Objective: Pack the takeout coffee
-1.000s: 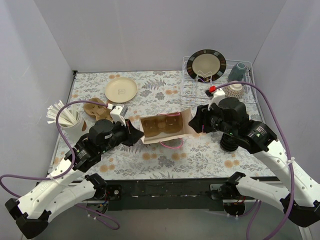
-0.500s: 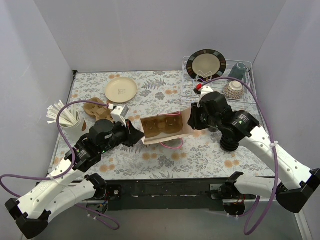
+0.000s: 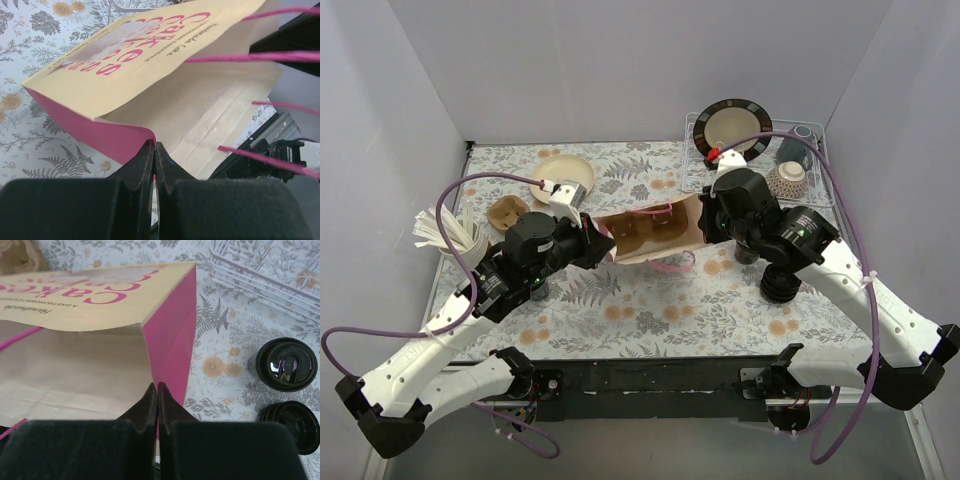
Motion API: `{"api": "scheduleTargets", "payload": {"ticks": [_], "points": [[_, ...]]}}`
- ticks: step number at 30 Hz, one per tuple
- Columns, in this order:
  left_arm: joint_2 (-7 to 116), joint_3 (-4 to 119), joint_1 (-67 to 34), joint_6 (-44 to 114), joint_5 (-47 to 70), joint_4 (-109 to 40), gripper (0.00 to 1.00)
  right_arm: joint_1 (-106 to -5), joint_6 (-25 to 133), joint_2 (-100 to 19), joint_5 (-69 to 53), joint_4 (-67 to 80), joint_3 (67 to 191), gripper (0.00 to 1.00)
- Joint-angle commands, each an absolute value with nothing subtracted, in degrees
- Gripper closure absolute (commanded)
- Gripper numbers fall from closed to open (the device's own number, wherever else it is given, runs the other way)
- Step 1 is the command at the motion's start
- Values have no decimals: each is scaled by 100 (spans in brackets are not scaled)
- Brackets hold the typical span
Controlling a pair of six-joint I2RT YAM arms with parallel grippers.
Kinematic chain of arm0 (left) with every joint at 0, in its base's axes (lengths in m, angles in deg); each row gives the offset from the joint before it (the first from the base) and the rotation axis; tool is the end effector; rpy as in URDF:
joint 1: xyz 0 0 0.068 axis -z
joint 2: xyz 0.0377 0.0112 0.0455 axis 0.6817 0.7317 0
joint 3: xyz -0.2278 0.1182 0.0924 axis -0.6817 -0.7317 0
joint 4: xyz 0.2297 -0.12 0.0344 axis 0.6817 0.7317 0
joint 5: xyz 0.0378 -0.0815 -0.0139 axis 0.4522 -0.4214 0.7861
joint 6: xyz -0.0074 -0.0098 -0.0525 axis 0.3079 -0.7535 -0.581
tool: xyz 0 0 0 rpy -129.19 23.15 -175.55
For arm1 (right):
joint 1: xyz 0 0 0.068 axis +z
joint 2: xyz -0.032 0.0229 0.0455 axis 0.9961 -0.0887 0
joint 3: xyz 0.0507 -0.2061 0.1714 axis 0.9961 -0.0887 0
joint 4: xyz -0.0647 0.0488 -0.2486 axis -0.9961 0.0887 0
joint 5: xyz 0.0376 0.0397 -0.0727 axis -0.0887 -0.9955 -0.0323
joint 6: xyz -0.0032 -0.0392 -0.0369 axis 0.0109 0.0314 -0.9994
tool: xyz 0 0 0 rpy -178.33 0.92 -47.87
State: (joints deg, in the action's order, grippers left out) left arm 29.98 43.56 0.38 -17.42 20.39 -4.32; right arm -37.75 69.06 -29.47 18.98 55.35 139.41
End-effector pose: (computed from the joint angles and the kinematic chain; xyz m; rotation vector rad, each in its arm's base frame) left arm 0.1380 -0.1300 0.3712 -0.3785 2.0988 -1.1884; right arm 0.1707 0.1666 0.4271 -0.2756 2.1209 0.3468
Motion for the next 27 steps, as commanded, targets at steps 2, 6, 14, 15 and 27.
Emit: {"api": "scheduleTargets", "payload": {"ticks": [2, 6, 14, 15, 27], "points": [[3047, 4694, 71, -1551, 2084, -693, 100, -3604, 6909, -2885, 2019, 5215, 14031, 99], [3461, 4989, 71, -1710, 2269, -385, 100, -3596, 7023, -3404, 1932, 5715, 14799, 99], [2810, 4107, 79, -1860, 2313, -527, 100, -3604, 6884, -2807, 1843, 4934, 13217, 99], [2854, 4133, 79, -1816, 2278, -474, 100, -3604, 6840, -2816, 1887, 4934, 13190, 99], [2873, 4521, 71, -989, 2287, -702, 100, -3613, 6127, -2211, 2010, 3379, 12726, 99]]}}
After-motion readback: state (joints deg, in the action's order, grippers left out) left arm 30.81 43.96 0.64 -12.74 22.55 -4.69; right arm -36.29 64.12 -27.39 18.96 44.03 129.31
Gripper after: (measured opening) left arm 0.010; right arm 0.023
